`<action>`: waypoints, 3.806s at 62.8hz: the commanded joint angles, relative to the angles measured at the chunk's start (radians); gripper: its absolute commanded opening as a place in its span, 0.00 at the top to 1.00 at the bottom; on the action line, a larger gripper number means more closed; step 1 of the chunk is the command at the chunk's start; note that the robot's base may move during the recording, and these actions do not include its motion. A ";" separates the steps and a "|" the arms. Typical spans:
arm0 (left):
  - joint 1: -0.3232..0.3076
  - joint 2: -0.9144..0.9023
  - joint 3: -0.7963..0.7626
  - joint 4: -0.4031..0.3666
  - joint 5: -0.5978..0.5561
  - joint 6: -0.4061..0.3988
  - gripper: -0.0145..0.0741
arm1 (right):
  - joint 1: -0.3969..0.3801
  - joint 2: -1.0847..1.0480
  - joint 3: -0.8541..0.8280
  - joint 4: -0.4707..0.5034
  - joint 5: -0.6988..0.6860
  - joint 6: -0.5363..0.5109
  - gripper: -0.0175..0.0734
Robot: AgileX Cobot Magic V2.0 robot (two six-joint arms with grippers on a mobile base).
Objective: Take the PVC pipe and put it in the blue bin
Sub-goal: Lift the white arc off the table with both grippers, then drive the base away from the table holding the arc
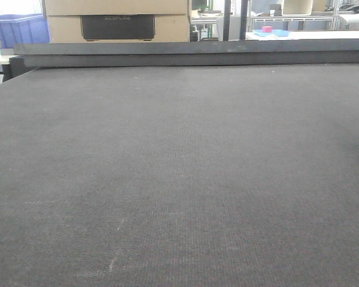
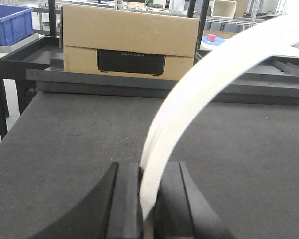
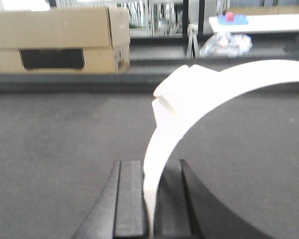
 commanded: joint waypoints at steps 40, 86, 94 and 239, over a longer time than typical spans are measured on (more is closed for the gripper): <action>-0.006 -0.057 0.091 -0.002 -0.148 0.000 0.96 | -0.001 -0.286 0.160 -0.050 -0.088 -0.002 0.99; -0.006 -0.057 0.091 -0.002 -0.148 0.000 0.96 | -0.001 -0.286 0.160 -0.050 -0.088 -0.002 0.99; -0.006 -0.057 0.091 -0.002 -0.148 0.000 0.96 | -0.001 -0.286 0.160 -0.050 -0.088 -0.002 0.99; -0.006 -0.057 0.091 -0.002 -0.148 0.000 0.96 | -0.001 -0.286 0.160 -0.050 -0.088 -0.002 0.99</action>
